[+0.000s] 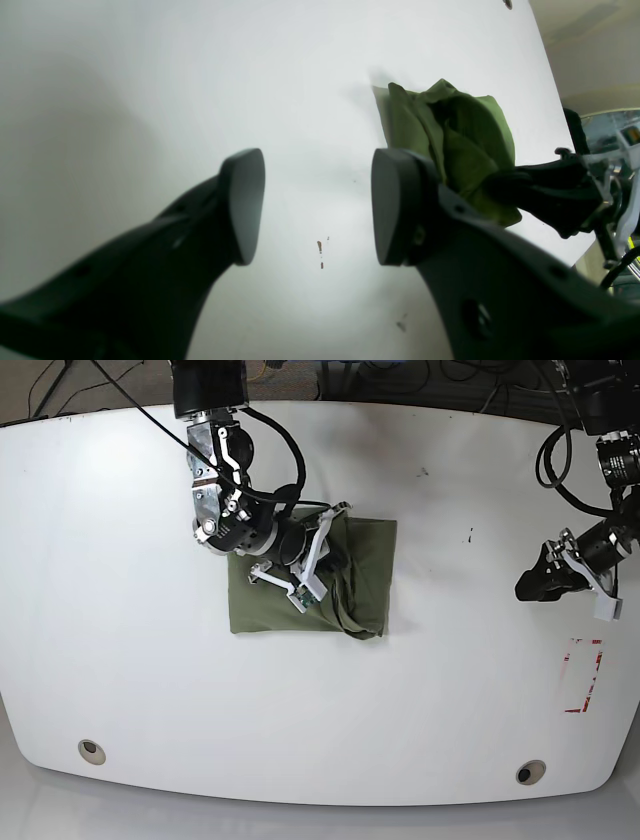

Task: Layout the t-shirt on the table in an organized manner, then fold the t-shirt properly
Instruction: 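Press the folded end down onto the bundle with the right gripper, then grasp the bundle's sides with both grippers and rotate it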

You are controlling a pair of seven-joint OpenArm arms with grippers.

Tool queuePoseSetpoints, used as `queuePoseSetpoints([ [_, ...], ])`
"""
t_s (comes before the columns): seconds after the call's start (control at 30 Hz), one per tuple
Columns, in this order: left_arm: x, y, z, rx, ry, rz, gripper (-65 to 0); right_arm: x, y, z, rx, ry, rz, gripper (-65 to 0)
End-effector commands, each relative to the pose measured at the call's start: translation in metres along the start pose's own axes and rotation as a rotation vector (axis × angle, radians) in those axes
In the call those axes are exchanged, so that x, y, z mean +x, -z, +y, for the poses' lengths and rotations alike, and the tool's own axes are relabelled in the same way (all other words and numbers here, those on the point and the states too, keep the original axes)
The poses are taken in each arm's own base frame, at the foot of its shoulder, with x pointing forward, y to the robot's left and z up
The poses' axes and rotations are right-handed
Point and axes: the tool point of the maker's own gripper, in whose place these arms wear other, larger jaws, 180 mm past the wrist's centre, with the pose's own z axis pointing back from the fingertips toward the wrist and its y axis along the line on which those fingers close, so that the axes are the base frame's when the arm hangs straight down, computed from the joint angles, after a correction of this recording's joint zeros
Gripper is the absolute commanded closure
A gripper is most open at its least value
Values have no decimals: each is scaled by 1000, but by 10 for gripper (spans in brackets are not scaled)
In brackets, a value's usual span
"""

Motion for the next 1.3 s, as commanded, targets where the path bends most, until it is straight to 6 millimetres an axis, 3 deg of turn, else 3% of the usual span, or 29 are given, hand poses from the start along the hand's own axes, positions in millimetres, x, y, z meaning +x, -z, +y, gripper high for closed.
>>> queuePoseSetpoints([
  [0.0, 17, -6, -4, -11, 32, -43, -319, 30, -1, 6, 20, -17, -83, -6],
  [0.47, 4, -8, -1, -4, 17, -19, -318, 59, 8, 25, 65, -38, -131, -8],
  [0.7, 0, -9, -1, -2, 11, -12, -318, 64, 14, 38, 97, -76, -126, -17],
  [0.83, -1, -8, -1, -5, 9, -12, -318, 69, 17, 45, 113, -104, -125, -143],
  [1.07, -1, -7, -2, -7, 9, -12, -318, 76, 18, 53, 133, -106, -141, -503],
  [1.17, -1, -6, -3, -11, 12, -9, -318, 81, 13, 53, 125, -122, -159, -555],
  [1.27, -4, -1, -8, -24, 21, 10, -318, 89, 4, 52, 110, -138, -191, -539],
])
